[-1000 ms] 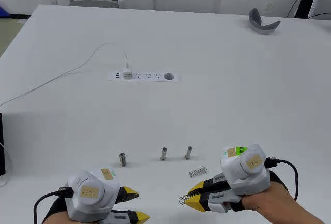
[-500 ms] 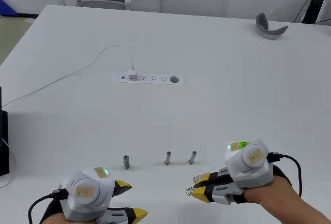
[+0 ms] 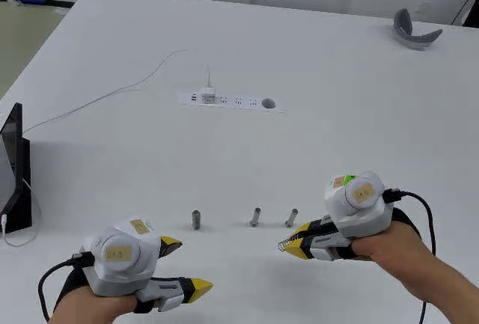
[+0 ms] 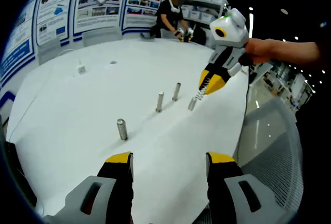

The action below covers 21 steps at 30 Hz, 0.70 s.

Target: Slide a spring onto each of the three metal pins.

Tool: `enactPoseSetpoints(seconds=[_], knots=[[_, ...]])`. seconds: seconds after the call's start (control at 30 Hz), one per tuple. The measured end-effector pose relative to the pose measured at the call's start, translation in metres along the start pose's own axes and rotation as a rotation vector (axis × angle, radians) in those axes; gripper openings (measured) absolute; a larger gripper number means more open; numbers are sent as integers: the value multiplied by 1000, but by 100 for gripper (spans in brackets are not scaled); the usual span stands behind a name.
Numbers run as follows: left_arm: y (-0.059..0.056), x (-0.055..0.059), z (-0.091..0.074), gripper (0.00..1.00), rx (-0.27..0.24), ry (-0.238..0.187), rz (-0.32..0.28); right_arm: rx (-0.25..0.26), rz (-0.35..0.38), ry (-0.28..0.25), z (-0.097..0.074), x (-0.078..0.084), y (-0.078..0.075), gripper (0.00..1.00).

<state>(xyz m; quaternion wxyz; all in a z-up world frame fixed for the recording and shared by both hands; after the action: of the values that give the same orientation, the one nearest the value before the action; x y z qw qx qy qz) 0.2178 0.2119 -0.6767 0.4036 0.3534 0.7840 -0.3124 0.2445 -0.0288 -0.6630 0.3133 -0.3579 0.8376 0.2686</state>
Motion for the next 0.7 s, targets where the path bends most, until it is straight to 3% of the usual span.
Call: enactPoseSetpoints(seconds=[0.33,0.7], knots=[[15,4,-11,64,-57,-20,-54,22,2,18,15,-10,-13,13],[21,6,-19,68,-82,-34,-86,38,-30,35,32,-27,-26,13]])
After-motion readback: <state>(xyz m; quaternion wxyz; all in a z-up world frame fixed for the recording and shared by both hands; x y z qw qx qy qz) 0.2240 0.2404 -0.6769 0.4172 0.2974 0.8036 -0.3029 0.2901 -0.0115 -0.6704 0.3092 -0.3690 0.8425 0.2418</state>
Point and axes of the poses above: the centre of the closed fingertips' face, and the gripper's own axes: z roughly forward along the fingers, y roughly to its left, x roughly out of its underside, the point moved 7 cm from there along -z, roughly backward along the fingers, and after that the axes turned 11 degrees about -y, right-handed, at the moved point
